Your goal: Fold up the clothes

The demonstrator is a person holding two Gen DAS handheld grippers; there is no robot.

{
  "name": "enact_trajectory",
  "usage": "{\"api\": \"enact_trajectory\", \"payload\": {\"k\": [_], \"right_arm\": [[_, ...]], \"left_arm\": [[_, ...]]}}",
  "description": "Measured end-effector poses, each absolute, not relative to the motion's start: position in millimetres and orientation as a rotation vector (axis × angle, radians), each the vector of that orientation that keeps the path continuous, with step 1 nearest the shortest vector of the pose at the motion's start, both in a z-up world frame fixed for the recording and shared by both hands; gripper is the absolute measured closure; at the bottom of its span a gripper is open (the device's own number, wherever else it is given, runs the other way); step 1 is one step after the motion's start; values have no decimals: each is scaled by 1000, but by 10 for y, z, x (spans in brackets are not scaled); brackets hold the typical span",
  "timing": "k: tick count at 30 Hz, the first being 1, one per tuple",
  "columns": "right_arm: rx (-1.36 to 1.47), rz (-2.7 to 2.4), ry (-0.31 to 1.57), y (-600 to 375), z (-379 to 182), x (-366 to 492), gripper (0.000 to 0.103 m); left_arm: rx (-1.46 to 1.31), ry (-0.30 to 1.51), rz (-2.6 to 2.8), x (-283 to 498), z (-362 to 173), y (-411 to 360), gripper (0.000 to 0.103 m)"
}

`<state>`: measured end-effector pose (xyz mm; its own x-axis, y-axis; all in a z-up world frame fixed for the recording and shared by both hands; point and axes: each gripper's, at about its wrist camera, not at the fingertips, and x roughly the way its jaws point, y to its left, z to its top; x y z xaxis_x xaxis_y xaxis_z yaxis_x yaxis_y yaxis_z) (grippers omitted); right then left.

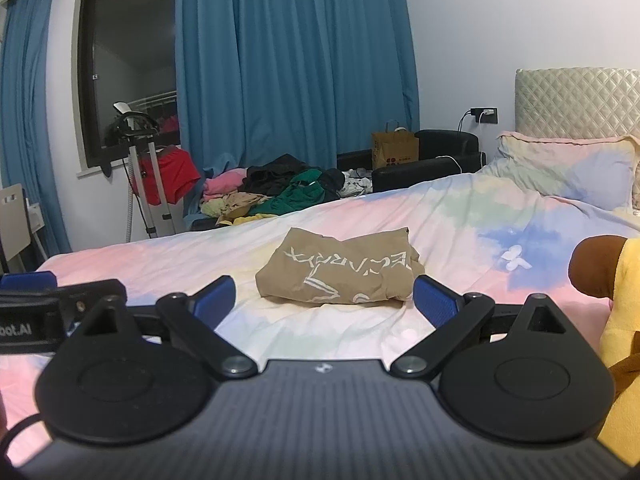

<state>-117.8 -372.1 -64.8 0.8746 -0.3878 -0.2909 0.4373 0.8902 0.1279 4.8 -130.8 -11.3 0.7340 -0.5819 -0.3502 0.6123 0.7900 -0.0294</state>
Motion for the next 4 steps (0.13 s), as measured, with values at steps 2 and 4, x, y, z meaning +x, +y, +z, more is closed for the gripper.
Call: {"api": "enact_trajectory", "payload": {"k": [2,4], "right_arm": [[192,-436,263,-3718,-650,-1179,6],[191,-436,263,-3715,-650,-1179,6]], "left_arm": [[91,353,-659,45,-112,-1312,0],[93,353,-662,44,-113,-1312,0]]}}
